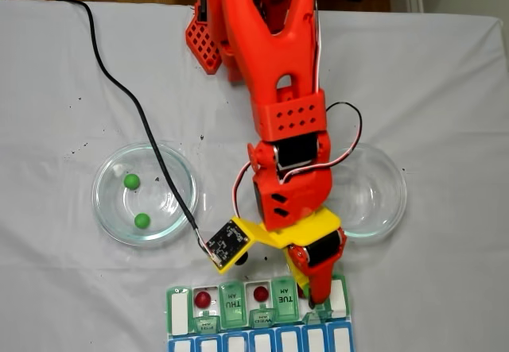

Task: Sort medicines into box.

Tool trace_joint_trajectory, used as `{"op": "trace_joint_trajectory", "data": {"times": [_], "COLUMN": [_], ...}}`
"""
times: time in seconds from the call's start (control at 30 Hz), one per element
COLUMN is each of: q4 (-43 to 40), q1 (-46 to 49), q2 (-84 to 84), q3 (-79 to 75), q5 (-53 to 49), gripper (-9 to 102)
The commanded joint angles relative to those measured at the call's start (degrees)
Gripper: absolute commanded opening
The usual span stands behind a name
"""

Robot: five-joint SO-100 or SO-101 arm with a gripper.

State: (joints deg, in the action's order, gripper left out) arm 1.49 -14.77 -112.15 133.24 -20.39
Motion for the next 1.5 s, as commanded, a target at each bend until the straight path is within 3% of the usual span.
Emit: {"op": "trace_joint_trajectory", "data": {"times": [0.0,0.43,0.53,0.7,0.8,0.97,1.23,1.47], "q4": [1.93,-5.19,-6.33,-16.35,-22.76,-43.59,-60.91,-65.13], "q1": [0.26,1.41,1.93,4.31,5.54,8.70,20.92,28.21], "q2": [-0.70,-4.92,-6.15,-14.94,-24.70,-33.31,-21.80,-9.05], "q3": [-1.49,-1.76,-2.02,-3.52,-1.67,-6.86,-17.67,-21.71], "q5": [-0.88,-0.97,-1.58,0.18,0.79,-7.38,-21.62,-34.89], "gripper": [7,28,22,12,0,0,0,0]}}
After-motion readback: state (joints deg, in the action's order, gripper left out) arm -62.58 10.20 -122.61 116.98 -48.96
